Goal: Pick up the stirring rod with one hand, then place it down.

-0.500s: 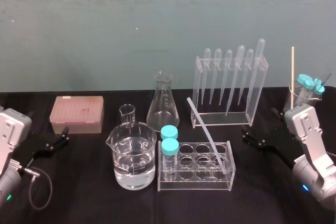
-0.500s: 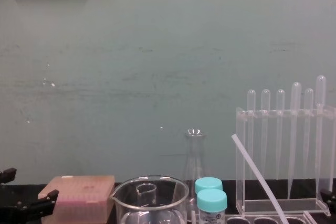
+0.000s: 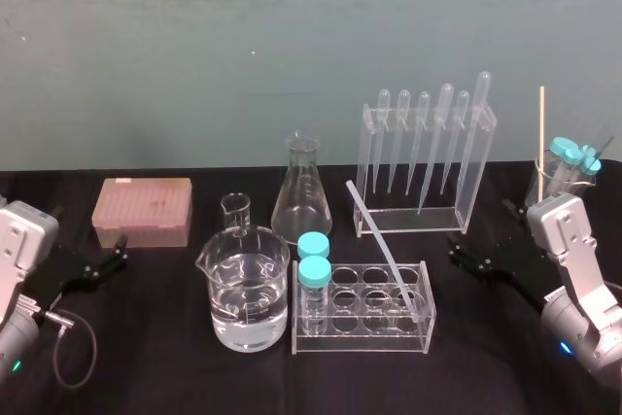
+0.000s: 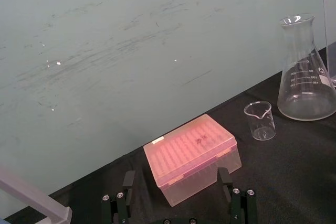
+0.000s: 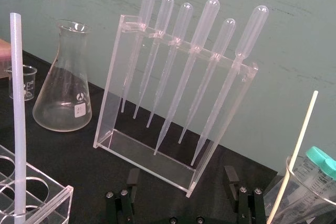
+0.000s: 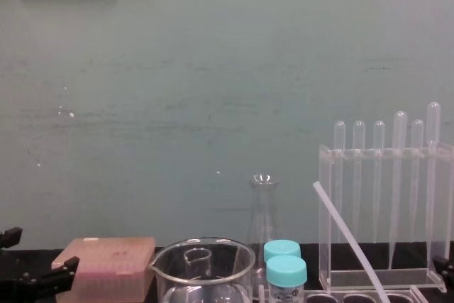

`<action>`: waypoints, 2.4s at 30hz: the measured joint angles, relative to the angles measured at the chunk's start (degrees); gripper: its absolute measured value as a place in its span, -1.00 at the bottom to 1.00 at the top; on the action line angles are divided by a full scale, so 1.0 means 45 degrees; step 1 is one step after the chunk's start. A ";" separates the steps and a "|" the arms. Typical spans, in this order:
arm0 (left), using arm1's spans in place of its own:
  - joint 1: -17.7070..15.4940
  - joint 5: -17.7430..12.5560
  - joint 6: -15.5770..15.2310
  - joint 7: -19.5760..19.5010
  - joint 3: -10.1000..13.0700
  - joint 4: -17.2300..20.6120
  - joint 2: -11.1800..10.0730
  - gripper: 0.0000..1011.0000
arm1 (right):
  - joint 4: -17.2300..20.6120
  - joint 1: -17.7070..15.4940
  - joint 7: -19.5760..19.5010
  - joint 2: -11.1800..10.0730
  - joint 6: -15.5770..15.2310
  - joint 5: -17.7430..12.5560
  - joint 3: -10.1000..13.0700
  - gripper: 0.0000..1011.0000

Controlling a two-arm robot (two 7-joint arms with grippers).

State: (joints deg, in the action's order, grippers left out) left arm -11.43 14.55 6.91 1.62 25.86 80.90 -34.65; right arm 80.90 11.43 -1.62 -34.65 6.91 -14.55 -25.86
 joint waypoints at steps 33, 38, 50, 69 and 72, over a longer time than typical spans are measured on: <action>0.0000 0.0000 0.0000 0.0000 0.0000 0.0000 0.0000 0.98 | -0.0001 0.0000 0.0000 0.0000 0.0000 0.0000 0.0000 0.99; 0.0000 0.0000 0.0000 0.0000 0.0000 0.0000 0.0000 0.98 | 0.0000 0.0000 0.0000 0.0000 0.0000 0.0000 0.0000 0.99; 0.0000 0.0000 0.0000 0.0000 0.0000 0.0000 0.0000 0.98 | 0.0188 -0.0204 -0.0820 0.0185 0.0973 0.0711 0.0449 0.99; 0.0000 0.0000 0.0000 0.0000 0.0000 0.0000 0.0000 0.98 | 0.0303 0.1704 0.0650 0.1413 0.4439 0.1259 0.0159 0.99; 0.0001 0.0000 0.0000 0.0000 0.0000 -0.0001 0.0000 0.98 | 0.0178 0.1923 0.1971 0.1573 0.4009 0.0042 -0.0105 0.99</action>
State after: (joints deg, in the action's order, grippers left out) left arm -11.43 14.55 6.91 1.62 25.86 80.90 -34.65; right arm 81.70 20.08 7.25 -27.57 24.95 -14.36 -26.33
